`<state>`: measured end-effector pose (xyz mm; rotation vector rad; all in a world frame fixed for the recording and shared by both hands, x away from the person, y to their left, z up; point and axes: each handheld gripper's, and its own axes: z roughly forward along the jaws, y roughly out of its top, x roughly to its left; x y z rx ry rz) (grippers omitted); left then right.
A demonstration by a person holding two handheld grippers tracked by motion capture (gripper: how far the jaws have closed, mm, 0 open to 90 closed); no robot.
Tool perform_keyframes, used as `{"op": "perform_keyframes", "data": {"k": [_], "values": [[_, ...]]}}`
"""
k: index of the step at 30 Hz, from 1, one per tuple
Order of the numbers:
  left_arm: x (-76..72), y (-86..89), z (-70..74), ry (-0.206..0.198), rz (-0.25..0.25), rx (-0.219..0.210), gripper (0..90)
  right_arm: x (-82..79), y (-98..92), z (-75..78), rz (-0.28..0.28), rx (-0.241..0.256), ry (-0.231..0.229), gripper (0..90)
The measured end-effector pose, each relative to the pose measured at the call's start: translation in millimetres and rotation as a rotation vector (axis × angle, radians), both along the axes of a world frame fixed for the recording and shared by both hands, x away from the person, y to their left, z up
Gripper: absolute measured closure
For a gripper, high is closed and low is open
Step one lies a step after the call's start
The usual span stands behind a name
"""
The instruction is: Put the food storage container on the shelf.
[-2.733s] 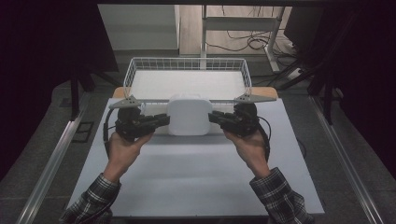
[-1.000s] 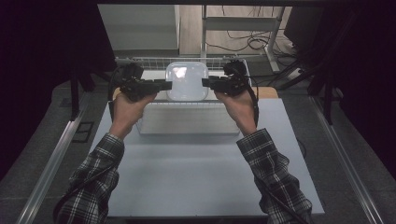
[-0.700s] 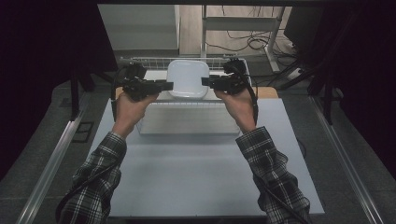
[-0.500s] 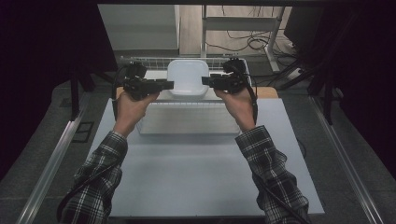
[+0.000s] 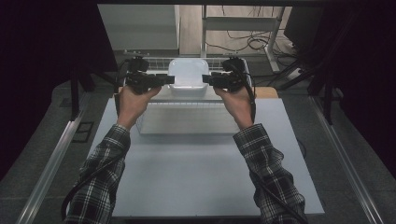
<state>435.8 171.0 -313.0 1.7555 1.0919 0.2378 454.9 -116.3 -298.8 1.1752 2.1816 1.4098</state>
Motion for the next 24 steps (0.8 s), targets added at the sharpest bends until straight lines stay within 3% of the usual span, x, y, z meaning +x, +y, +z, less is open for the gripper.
{"op": "perform_keyframes", "data": {"k": [5,12,15,18,19,24], "values": [[4.1,-1.1,0.2,-0.018,0.038,0.022,48.0,4.0,-0.2,-1.5,-0.024,0.011,-0.007,53.4],[7.5,-5.2,0.8,-0.091,0.088,0.094,33.8,12.4,-1.5,-2.5,-0.072,0.013,-0.027,46.2],[5.1,-3.4,3.6,-0.115,0.075,0.074,25.1,10.0,-4.5,-0.7,-0.047,0.034,-0.072,36.6],[1.2,0.3,5.8,-0.122,0.039,0.030,21.1,8.7,-5.4,-1.5,-0.012,0.045,-0.077,29.2],[-2.2,1.7,5.5,-0.123,0.016,0.014,17.8,5.9,-6.1,-3.8,0.026,0.057,-0.077,23.3],[-9.7,2.7,0.8,-0.124,-0.029,0.030,9.3,0.2,-5.1,-8.1,0.045,0.033,-0.102,13.2]]}}
